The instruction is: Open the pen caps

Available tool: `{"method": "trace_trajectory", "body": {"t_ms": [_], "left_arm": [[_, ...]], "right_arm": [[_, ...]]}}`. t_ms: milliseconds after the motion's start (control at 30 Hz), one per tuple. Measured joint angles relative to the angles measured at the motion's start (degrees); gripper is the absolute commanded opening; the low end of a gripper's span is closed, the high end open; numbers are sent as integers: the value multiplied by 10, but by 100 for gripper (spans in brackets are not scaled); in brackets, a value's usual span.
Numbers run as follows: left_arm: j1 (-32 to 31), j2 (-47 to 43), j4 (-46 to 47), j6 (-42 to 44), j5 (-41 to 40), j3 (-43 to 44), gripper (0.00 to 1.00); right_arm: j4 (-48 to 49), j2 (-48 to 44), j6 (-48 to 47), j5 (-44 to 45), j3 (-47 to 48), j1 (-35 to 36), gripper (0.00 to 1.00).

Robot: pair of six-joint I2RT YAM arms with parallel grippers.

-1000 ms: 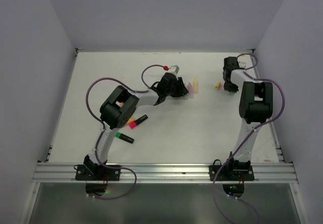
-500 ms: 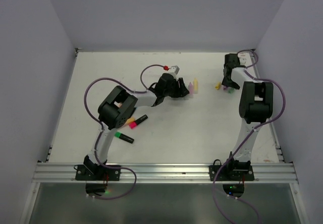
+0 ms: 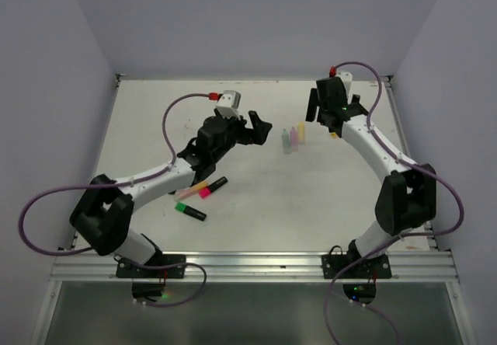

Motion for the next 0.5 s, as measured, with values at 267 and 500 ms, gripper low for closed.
{"method": "trace_trajectory", "body": {"t_ms": [267,500], "left_arm": [[23,-145,9,-13,53,-161,94],[25,-229,-148,-10,-29,-189,89]], "right_arm": [[75,-170,74,-206,-179,-21,99],[124,-178,105,-396,-269,-2,98]]}}
